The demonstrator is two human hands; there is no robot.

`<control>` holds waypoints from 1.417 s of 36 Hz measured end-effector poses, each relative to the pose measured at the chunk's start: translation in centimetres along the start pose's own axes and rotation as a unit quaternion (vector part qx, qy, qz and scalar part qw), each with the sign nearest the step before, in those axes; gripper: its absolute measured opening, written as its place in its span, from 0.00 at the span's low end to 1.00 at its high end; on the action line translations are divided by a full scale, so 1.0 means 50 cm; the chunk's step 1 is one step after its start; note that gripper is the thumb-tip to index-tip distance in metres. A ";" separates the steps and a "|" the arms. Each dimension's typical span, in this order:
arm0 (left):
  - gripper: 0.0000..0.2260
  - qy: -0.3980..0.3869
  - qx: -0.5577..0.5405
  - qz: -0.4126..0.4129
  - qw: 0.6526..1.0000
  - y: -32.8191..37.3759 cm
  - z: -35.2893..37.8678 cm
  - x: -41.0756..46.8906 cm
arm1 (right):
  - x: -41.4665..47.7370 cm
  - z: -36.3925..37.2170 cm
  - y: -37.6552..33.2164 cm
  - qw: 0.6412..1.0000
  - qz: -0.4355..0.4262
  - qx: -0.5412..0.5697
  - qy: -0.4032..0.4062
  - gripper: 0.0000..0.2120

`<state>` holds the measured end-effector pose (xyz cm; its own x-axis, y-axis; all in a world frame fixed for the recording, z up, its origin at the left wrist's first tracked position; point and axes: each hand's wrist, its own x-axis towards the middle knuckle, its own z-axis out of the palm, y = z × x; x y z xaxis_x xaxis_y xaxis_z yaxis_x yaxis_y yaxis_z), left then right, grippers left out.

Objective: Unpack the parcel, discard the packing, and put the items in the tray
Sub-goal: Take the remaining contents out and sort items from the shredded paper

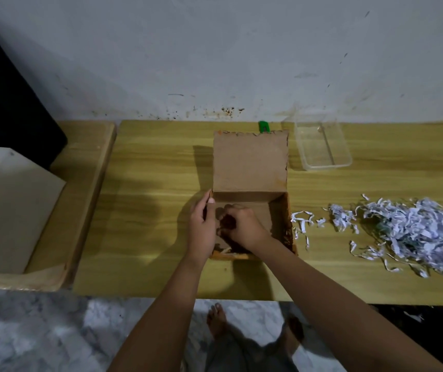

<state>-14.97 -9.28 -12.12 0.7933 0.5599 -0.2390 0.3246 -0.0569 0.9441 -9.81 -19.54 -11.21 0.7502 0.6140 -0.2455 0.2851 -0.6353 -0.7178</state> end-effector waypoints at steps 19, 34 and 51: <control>0.17 -0.062 0.020 0.019 0.998 0.046 0.075 -0.028 | -0.088 -0.153 0.040 0.989 0.043 0.039 0.135 0.07; 0.17 0.012 0.052 0.019 0.998 0.029 0.000 -0.015 | -0.142 -0.193 0.169 0.966 0.115 0.071 0.219 0.05; 0.17 0.022 0.055 0.030 0.998 0.032 0.002 -0.016 | -0.146 -0.149 0.178 0.971 0.132 0.118 0.159 0.05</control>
<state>-15.03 -9.89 -10.43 0.7907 0.5878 -0.1715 0.3349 -0.1806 0.9248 -8.31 -33.14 -10.95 0.9357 0.2448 -0.2540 -0.0582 -0.6030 -0.7956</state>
